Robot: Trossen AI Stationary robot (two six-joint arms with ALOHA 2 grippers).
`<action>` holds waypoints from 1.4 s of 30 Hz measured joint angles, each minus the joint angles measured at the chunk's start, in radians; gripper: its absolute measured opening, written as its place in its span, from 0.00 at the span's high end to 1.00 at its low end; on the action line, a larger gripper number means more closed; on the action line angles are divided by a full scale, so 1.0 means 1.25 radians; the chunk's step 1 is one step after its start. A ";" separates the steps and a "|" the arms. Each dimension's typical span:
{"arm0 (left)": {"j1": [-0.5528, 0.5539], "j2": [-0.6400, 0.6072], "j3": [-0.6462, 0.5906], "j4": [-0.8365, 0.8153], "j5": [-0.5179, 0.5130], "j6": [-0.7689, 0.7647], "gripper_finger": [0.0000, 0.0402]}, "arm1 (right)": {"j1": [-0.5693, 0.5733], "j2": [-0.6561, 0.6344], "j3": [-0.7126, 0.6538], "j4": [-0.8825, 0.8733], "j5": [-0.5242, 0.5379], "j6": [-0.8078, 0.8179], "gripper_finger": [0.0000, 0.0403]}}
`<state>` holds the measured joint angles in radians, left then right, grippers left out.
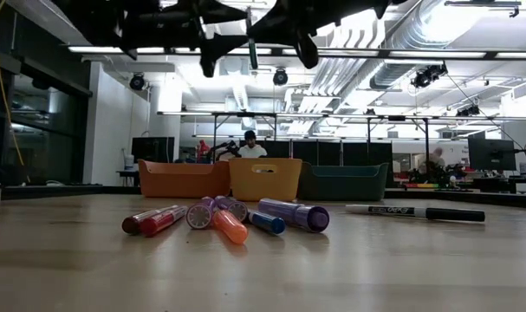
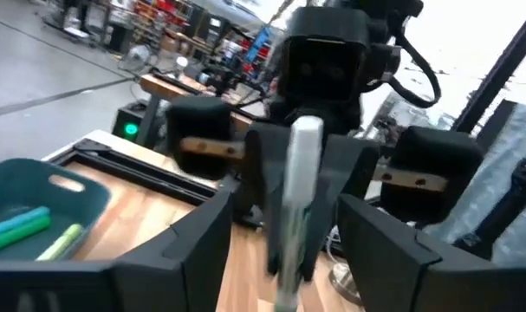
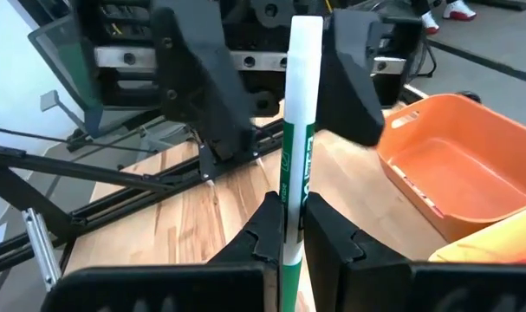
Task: Pick & Place Markers
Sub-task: Put the green marker into the orange bin
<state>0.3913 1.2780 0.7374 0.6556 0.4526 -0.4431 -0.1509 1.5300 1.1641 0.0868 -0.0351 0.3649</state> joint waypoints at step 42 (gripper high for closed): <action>-0.009 0.049 0.055 -0.071 0.026 0.022 0.93 | 0.000 0.010 0.000 -0.026 0.014 -0.003 0.96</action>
<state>0.3795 1.3388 0.8062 0.5672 0.4846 -0.4152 -0.1505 1.5429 1.1641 0.0547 -0.0181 0.3614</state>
